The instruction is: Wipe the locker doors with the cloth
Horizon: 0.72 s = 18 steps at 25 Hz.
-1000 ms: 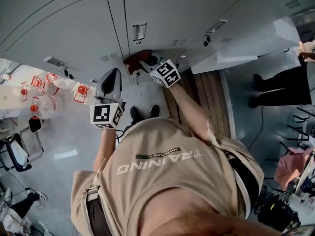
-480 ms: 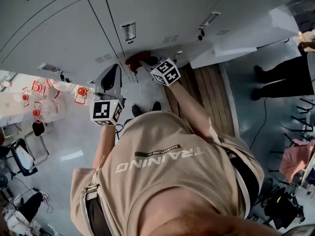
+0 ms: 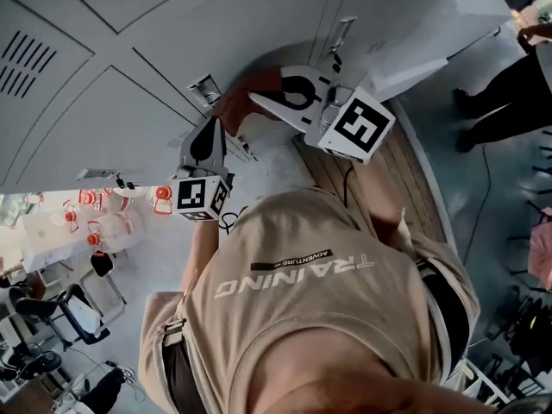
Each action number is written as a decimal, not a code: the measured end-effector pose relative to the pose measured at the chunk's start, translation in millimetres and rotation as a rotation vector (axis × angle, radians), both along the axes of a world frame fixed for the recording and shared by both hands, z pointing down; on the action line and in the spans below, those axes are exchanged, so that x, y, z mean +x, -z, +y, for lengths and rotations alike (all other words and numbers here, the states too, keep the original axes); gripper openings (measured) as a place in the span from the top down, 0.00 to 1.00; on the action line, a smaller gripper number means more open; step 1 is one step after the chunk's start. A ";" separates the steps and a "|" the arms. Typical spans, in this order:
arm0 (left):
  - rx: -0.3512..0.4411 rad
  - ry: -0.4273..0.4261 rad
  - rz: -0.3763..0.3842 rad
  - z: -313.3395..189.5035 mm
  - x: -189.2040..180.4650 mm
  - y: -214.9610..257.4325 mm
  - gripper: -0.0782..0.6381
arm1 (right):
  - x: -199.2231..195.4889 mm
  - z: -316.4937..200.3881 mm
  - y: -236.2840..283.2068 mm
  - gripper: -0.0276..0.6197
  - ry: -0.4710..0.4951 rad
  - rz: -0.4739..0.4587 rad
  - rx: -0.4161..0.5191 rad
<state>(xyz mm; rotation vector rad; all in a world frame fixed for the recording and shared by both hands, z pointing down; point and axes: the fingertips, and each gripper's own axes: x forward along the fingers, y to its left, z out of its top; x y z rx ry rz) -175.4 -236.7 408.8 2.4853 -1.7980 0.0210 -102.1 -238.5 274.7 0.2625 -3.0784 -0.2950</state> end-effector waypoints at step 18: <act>-0.011 0.067 0.014 -13.1 -3.9 -4.1 0.88 | 4.5 -56.7 128.3 0.91 -0.048 -0.210 0.161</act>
